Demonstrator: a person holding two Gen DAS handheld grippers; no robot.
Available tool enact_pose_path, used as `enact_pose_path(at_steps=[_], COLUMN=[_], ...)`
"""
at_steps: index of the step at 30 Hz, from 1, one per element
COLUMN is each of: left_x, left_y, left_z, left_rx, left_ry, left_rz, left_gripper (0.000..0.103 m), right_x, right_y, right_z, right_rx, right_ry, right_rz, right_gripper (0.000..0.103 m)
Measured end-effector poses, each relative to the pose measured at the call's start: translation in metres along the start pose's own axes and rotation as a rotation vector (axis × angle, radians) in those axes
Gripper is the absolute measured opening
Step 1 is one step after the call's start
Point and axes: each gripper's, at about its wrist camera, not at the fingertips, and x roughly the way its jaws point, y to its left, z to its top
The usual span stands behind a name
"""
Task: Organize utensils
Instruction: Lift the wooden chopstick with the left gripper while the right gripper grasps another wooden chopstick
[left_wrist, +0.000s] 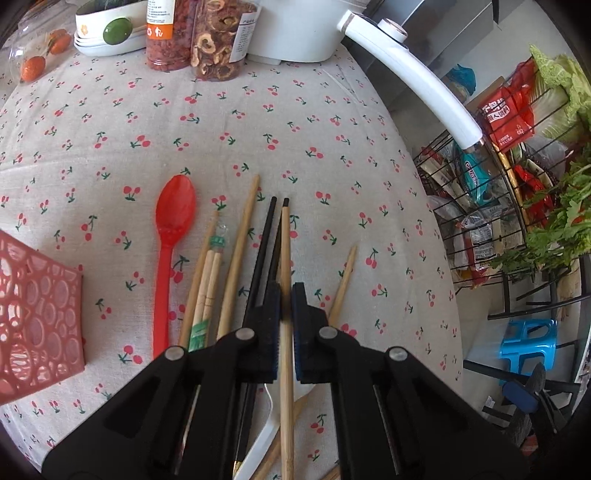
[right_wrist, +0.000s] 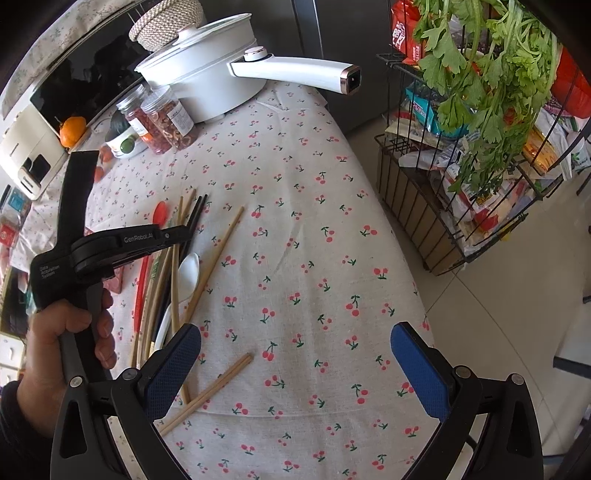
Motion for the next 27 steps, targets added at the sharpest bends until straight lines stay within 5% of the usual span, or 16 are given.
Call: enact_pose_path(at_steps=[13,18,27], left_x=[-0.125,-0.162,-0.192], left_y=[0.02,0.038,0.069], left_z=[-0.043,-0.06,-0.078], left_rx=[0.19,0.216,0.196], left_ry=[-0.158,-0.225,-0.32], left_rz=[-0.08,-0.093,-0.103], left_gripper=[0.007,0.007,0.007], right_x=[0.043,0.061,0.076], right_y=[0.033,0.043,0.08], right_z=[-0.026,-0.046,-0.063], right_rx=[-0.019,0.017,-0.047], right_ry=[0.157,0.226,0.099], right_rz=[0.085,0.133,-0.071], right_gripper=[0.102,0.082,0.063])
